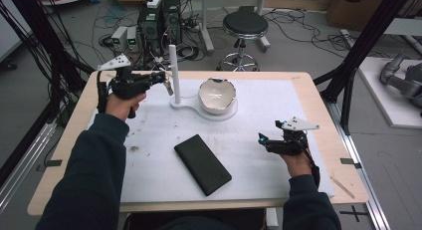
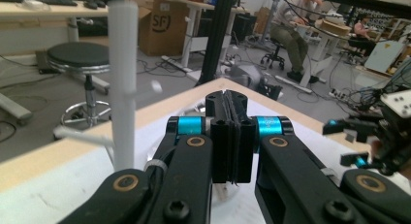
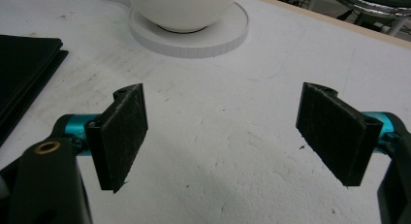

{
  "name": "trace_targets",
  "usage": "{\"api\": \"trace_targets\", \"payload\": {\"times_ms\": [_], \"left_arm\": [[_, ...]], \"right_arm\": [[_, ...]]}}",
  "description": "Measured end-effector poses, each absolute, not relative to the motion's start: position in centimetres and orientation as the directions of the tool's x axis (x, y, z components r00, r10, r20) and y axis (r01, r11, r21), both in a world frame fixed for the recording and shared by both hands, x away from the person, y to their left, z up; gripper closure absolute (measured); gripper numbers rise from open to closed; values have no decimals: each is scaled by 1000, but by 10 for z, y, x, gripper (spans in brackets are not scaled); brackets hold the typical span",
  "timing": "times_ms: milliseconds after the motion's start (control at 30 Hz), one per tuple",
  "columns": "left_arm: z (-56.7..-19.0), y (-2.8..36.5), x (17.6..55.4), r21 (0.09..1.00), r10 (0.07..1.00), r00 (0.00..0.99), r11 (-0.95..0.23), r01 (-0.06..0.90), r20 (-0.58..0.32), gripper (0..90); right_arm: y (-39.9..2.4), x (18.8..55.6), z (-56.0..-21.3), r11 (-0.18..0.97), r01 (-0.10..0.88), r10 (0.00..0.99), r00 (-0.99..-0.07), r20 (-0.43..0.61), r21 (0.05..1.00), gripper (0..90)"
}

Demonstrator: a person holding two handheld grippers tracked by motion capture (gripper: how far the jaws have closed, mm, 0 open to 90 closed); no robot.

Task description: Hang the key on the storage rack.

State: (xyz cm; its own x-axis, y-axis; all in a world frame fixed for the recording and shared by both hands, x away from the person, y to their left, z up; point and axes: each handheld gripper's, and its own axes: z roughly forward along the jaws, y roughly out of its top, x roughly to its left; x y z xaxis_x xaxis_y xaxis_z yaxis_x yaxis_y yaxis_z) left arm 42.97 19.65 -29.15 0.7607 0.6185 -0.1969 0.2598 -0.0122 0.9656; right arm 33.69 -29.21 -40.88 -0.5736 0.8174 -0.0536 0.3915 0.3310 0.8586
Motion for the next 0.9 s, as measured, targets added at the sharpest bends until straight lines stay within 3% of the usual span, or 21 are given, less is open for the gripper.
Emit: {"api": "trace_targets", "payload": {"times_ms": [333, 900], "left_arm": [[-291, 192, 459, 953, 665, 720, -38, 300, -200, 887], [-287, 187, 472, 948, 682, 702, -42, 317, -205, 887]], "right_arm": [[-296, 335, -409, 322, 395, 824, -565, -49, 861, 190], [-297, 334, -410, 321, 396, 822, -568, -45, 861, 190]]}}
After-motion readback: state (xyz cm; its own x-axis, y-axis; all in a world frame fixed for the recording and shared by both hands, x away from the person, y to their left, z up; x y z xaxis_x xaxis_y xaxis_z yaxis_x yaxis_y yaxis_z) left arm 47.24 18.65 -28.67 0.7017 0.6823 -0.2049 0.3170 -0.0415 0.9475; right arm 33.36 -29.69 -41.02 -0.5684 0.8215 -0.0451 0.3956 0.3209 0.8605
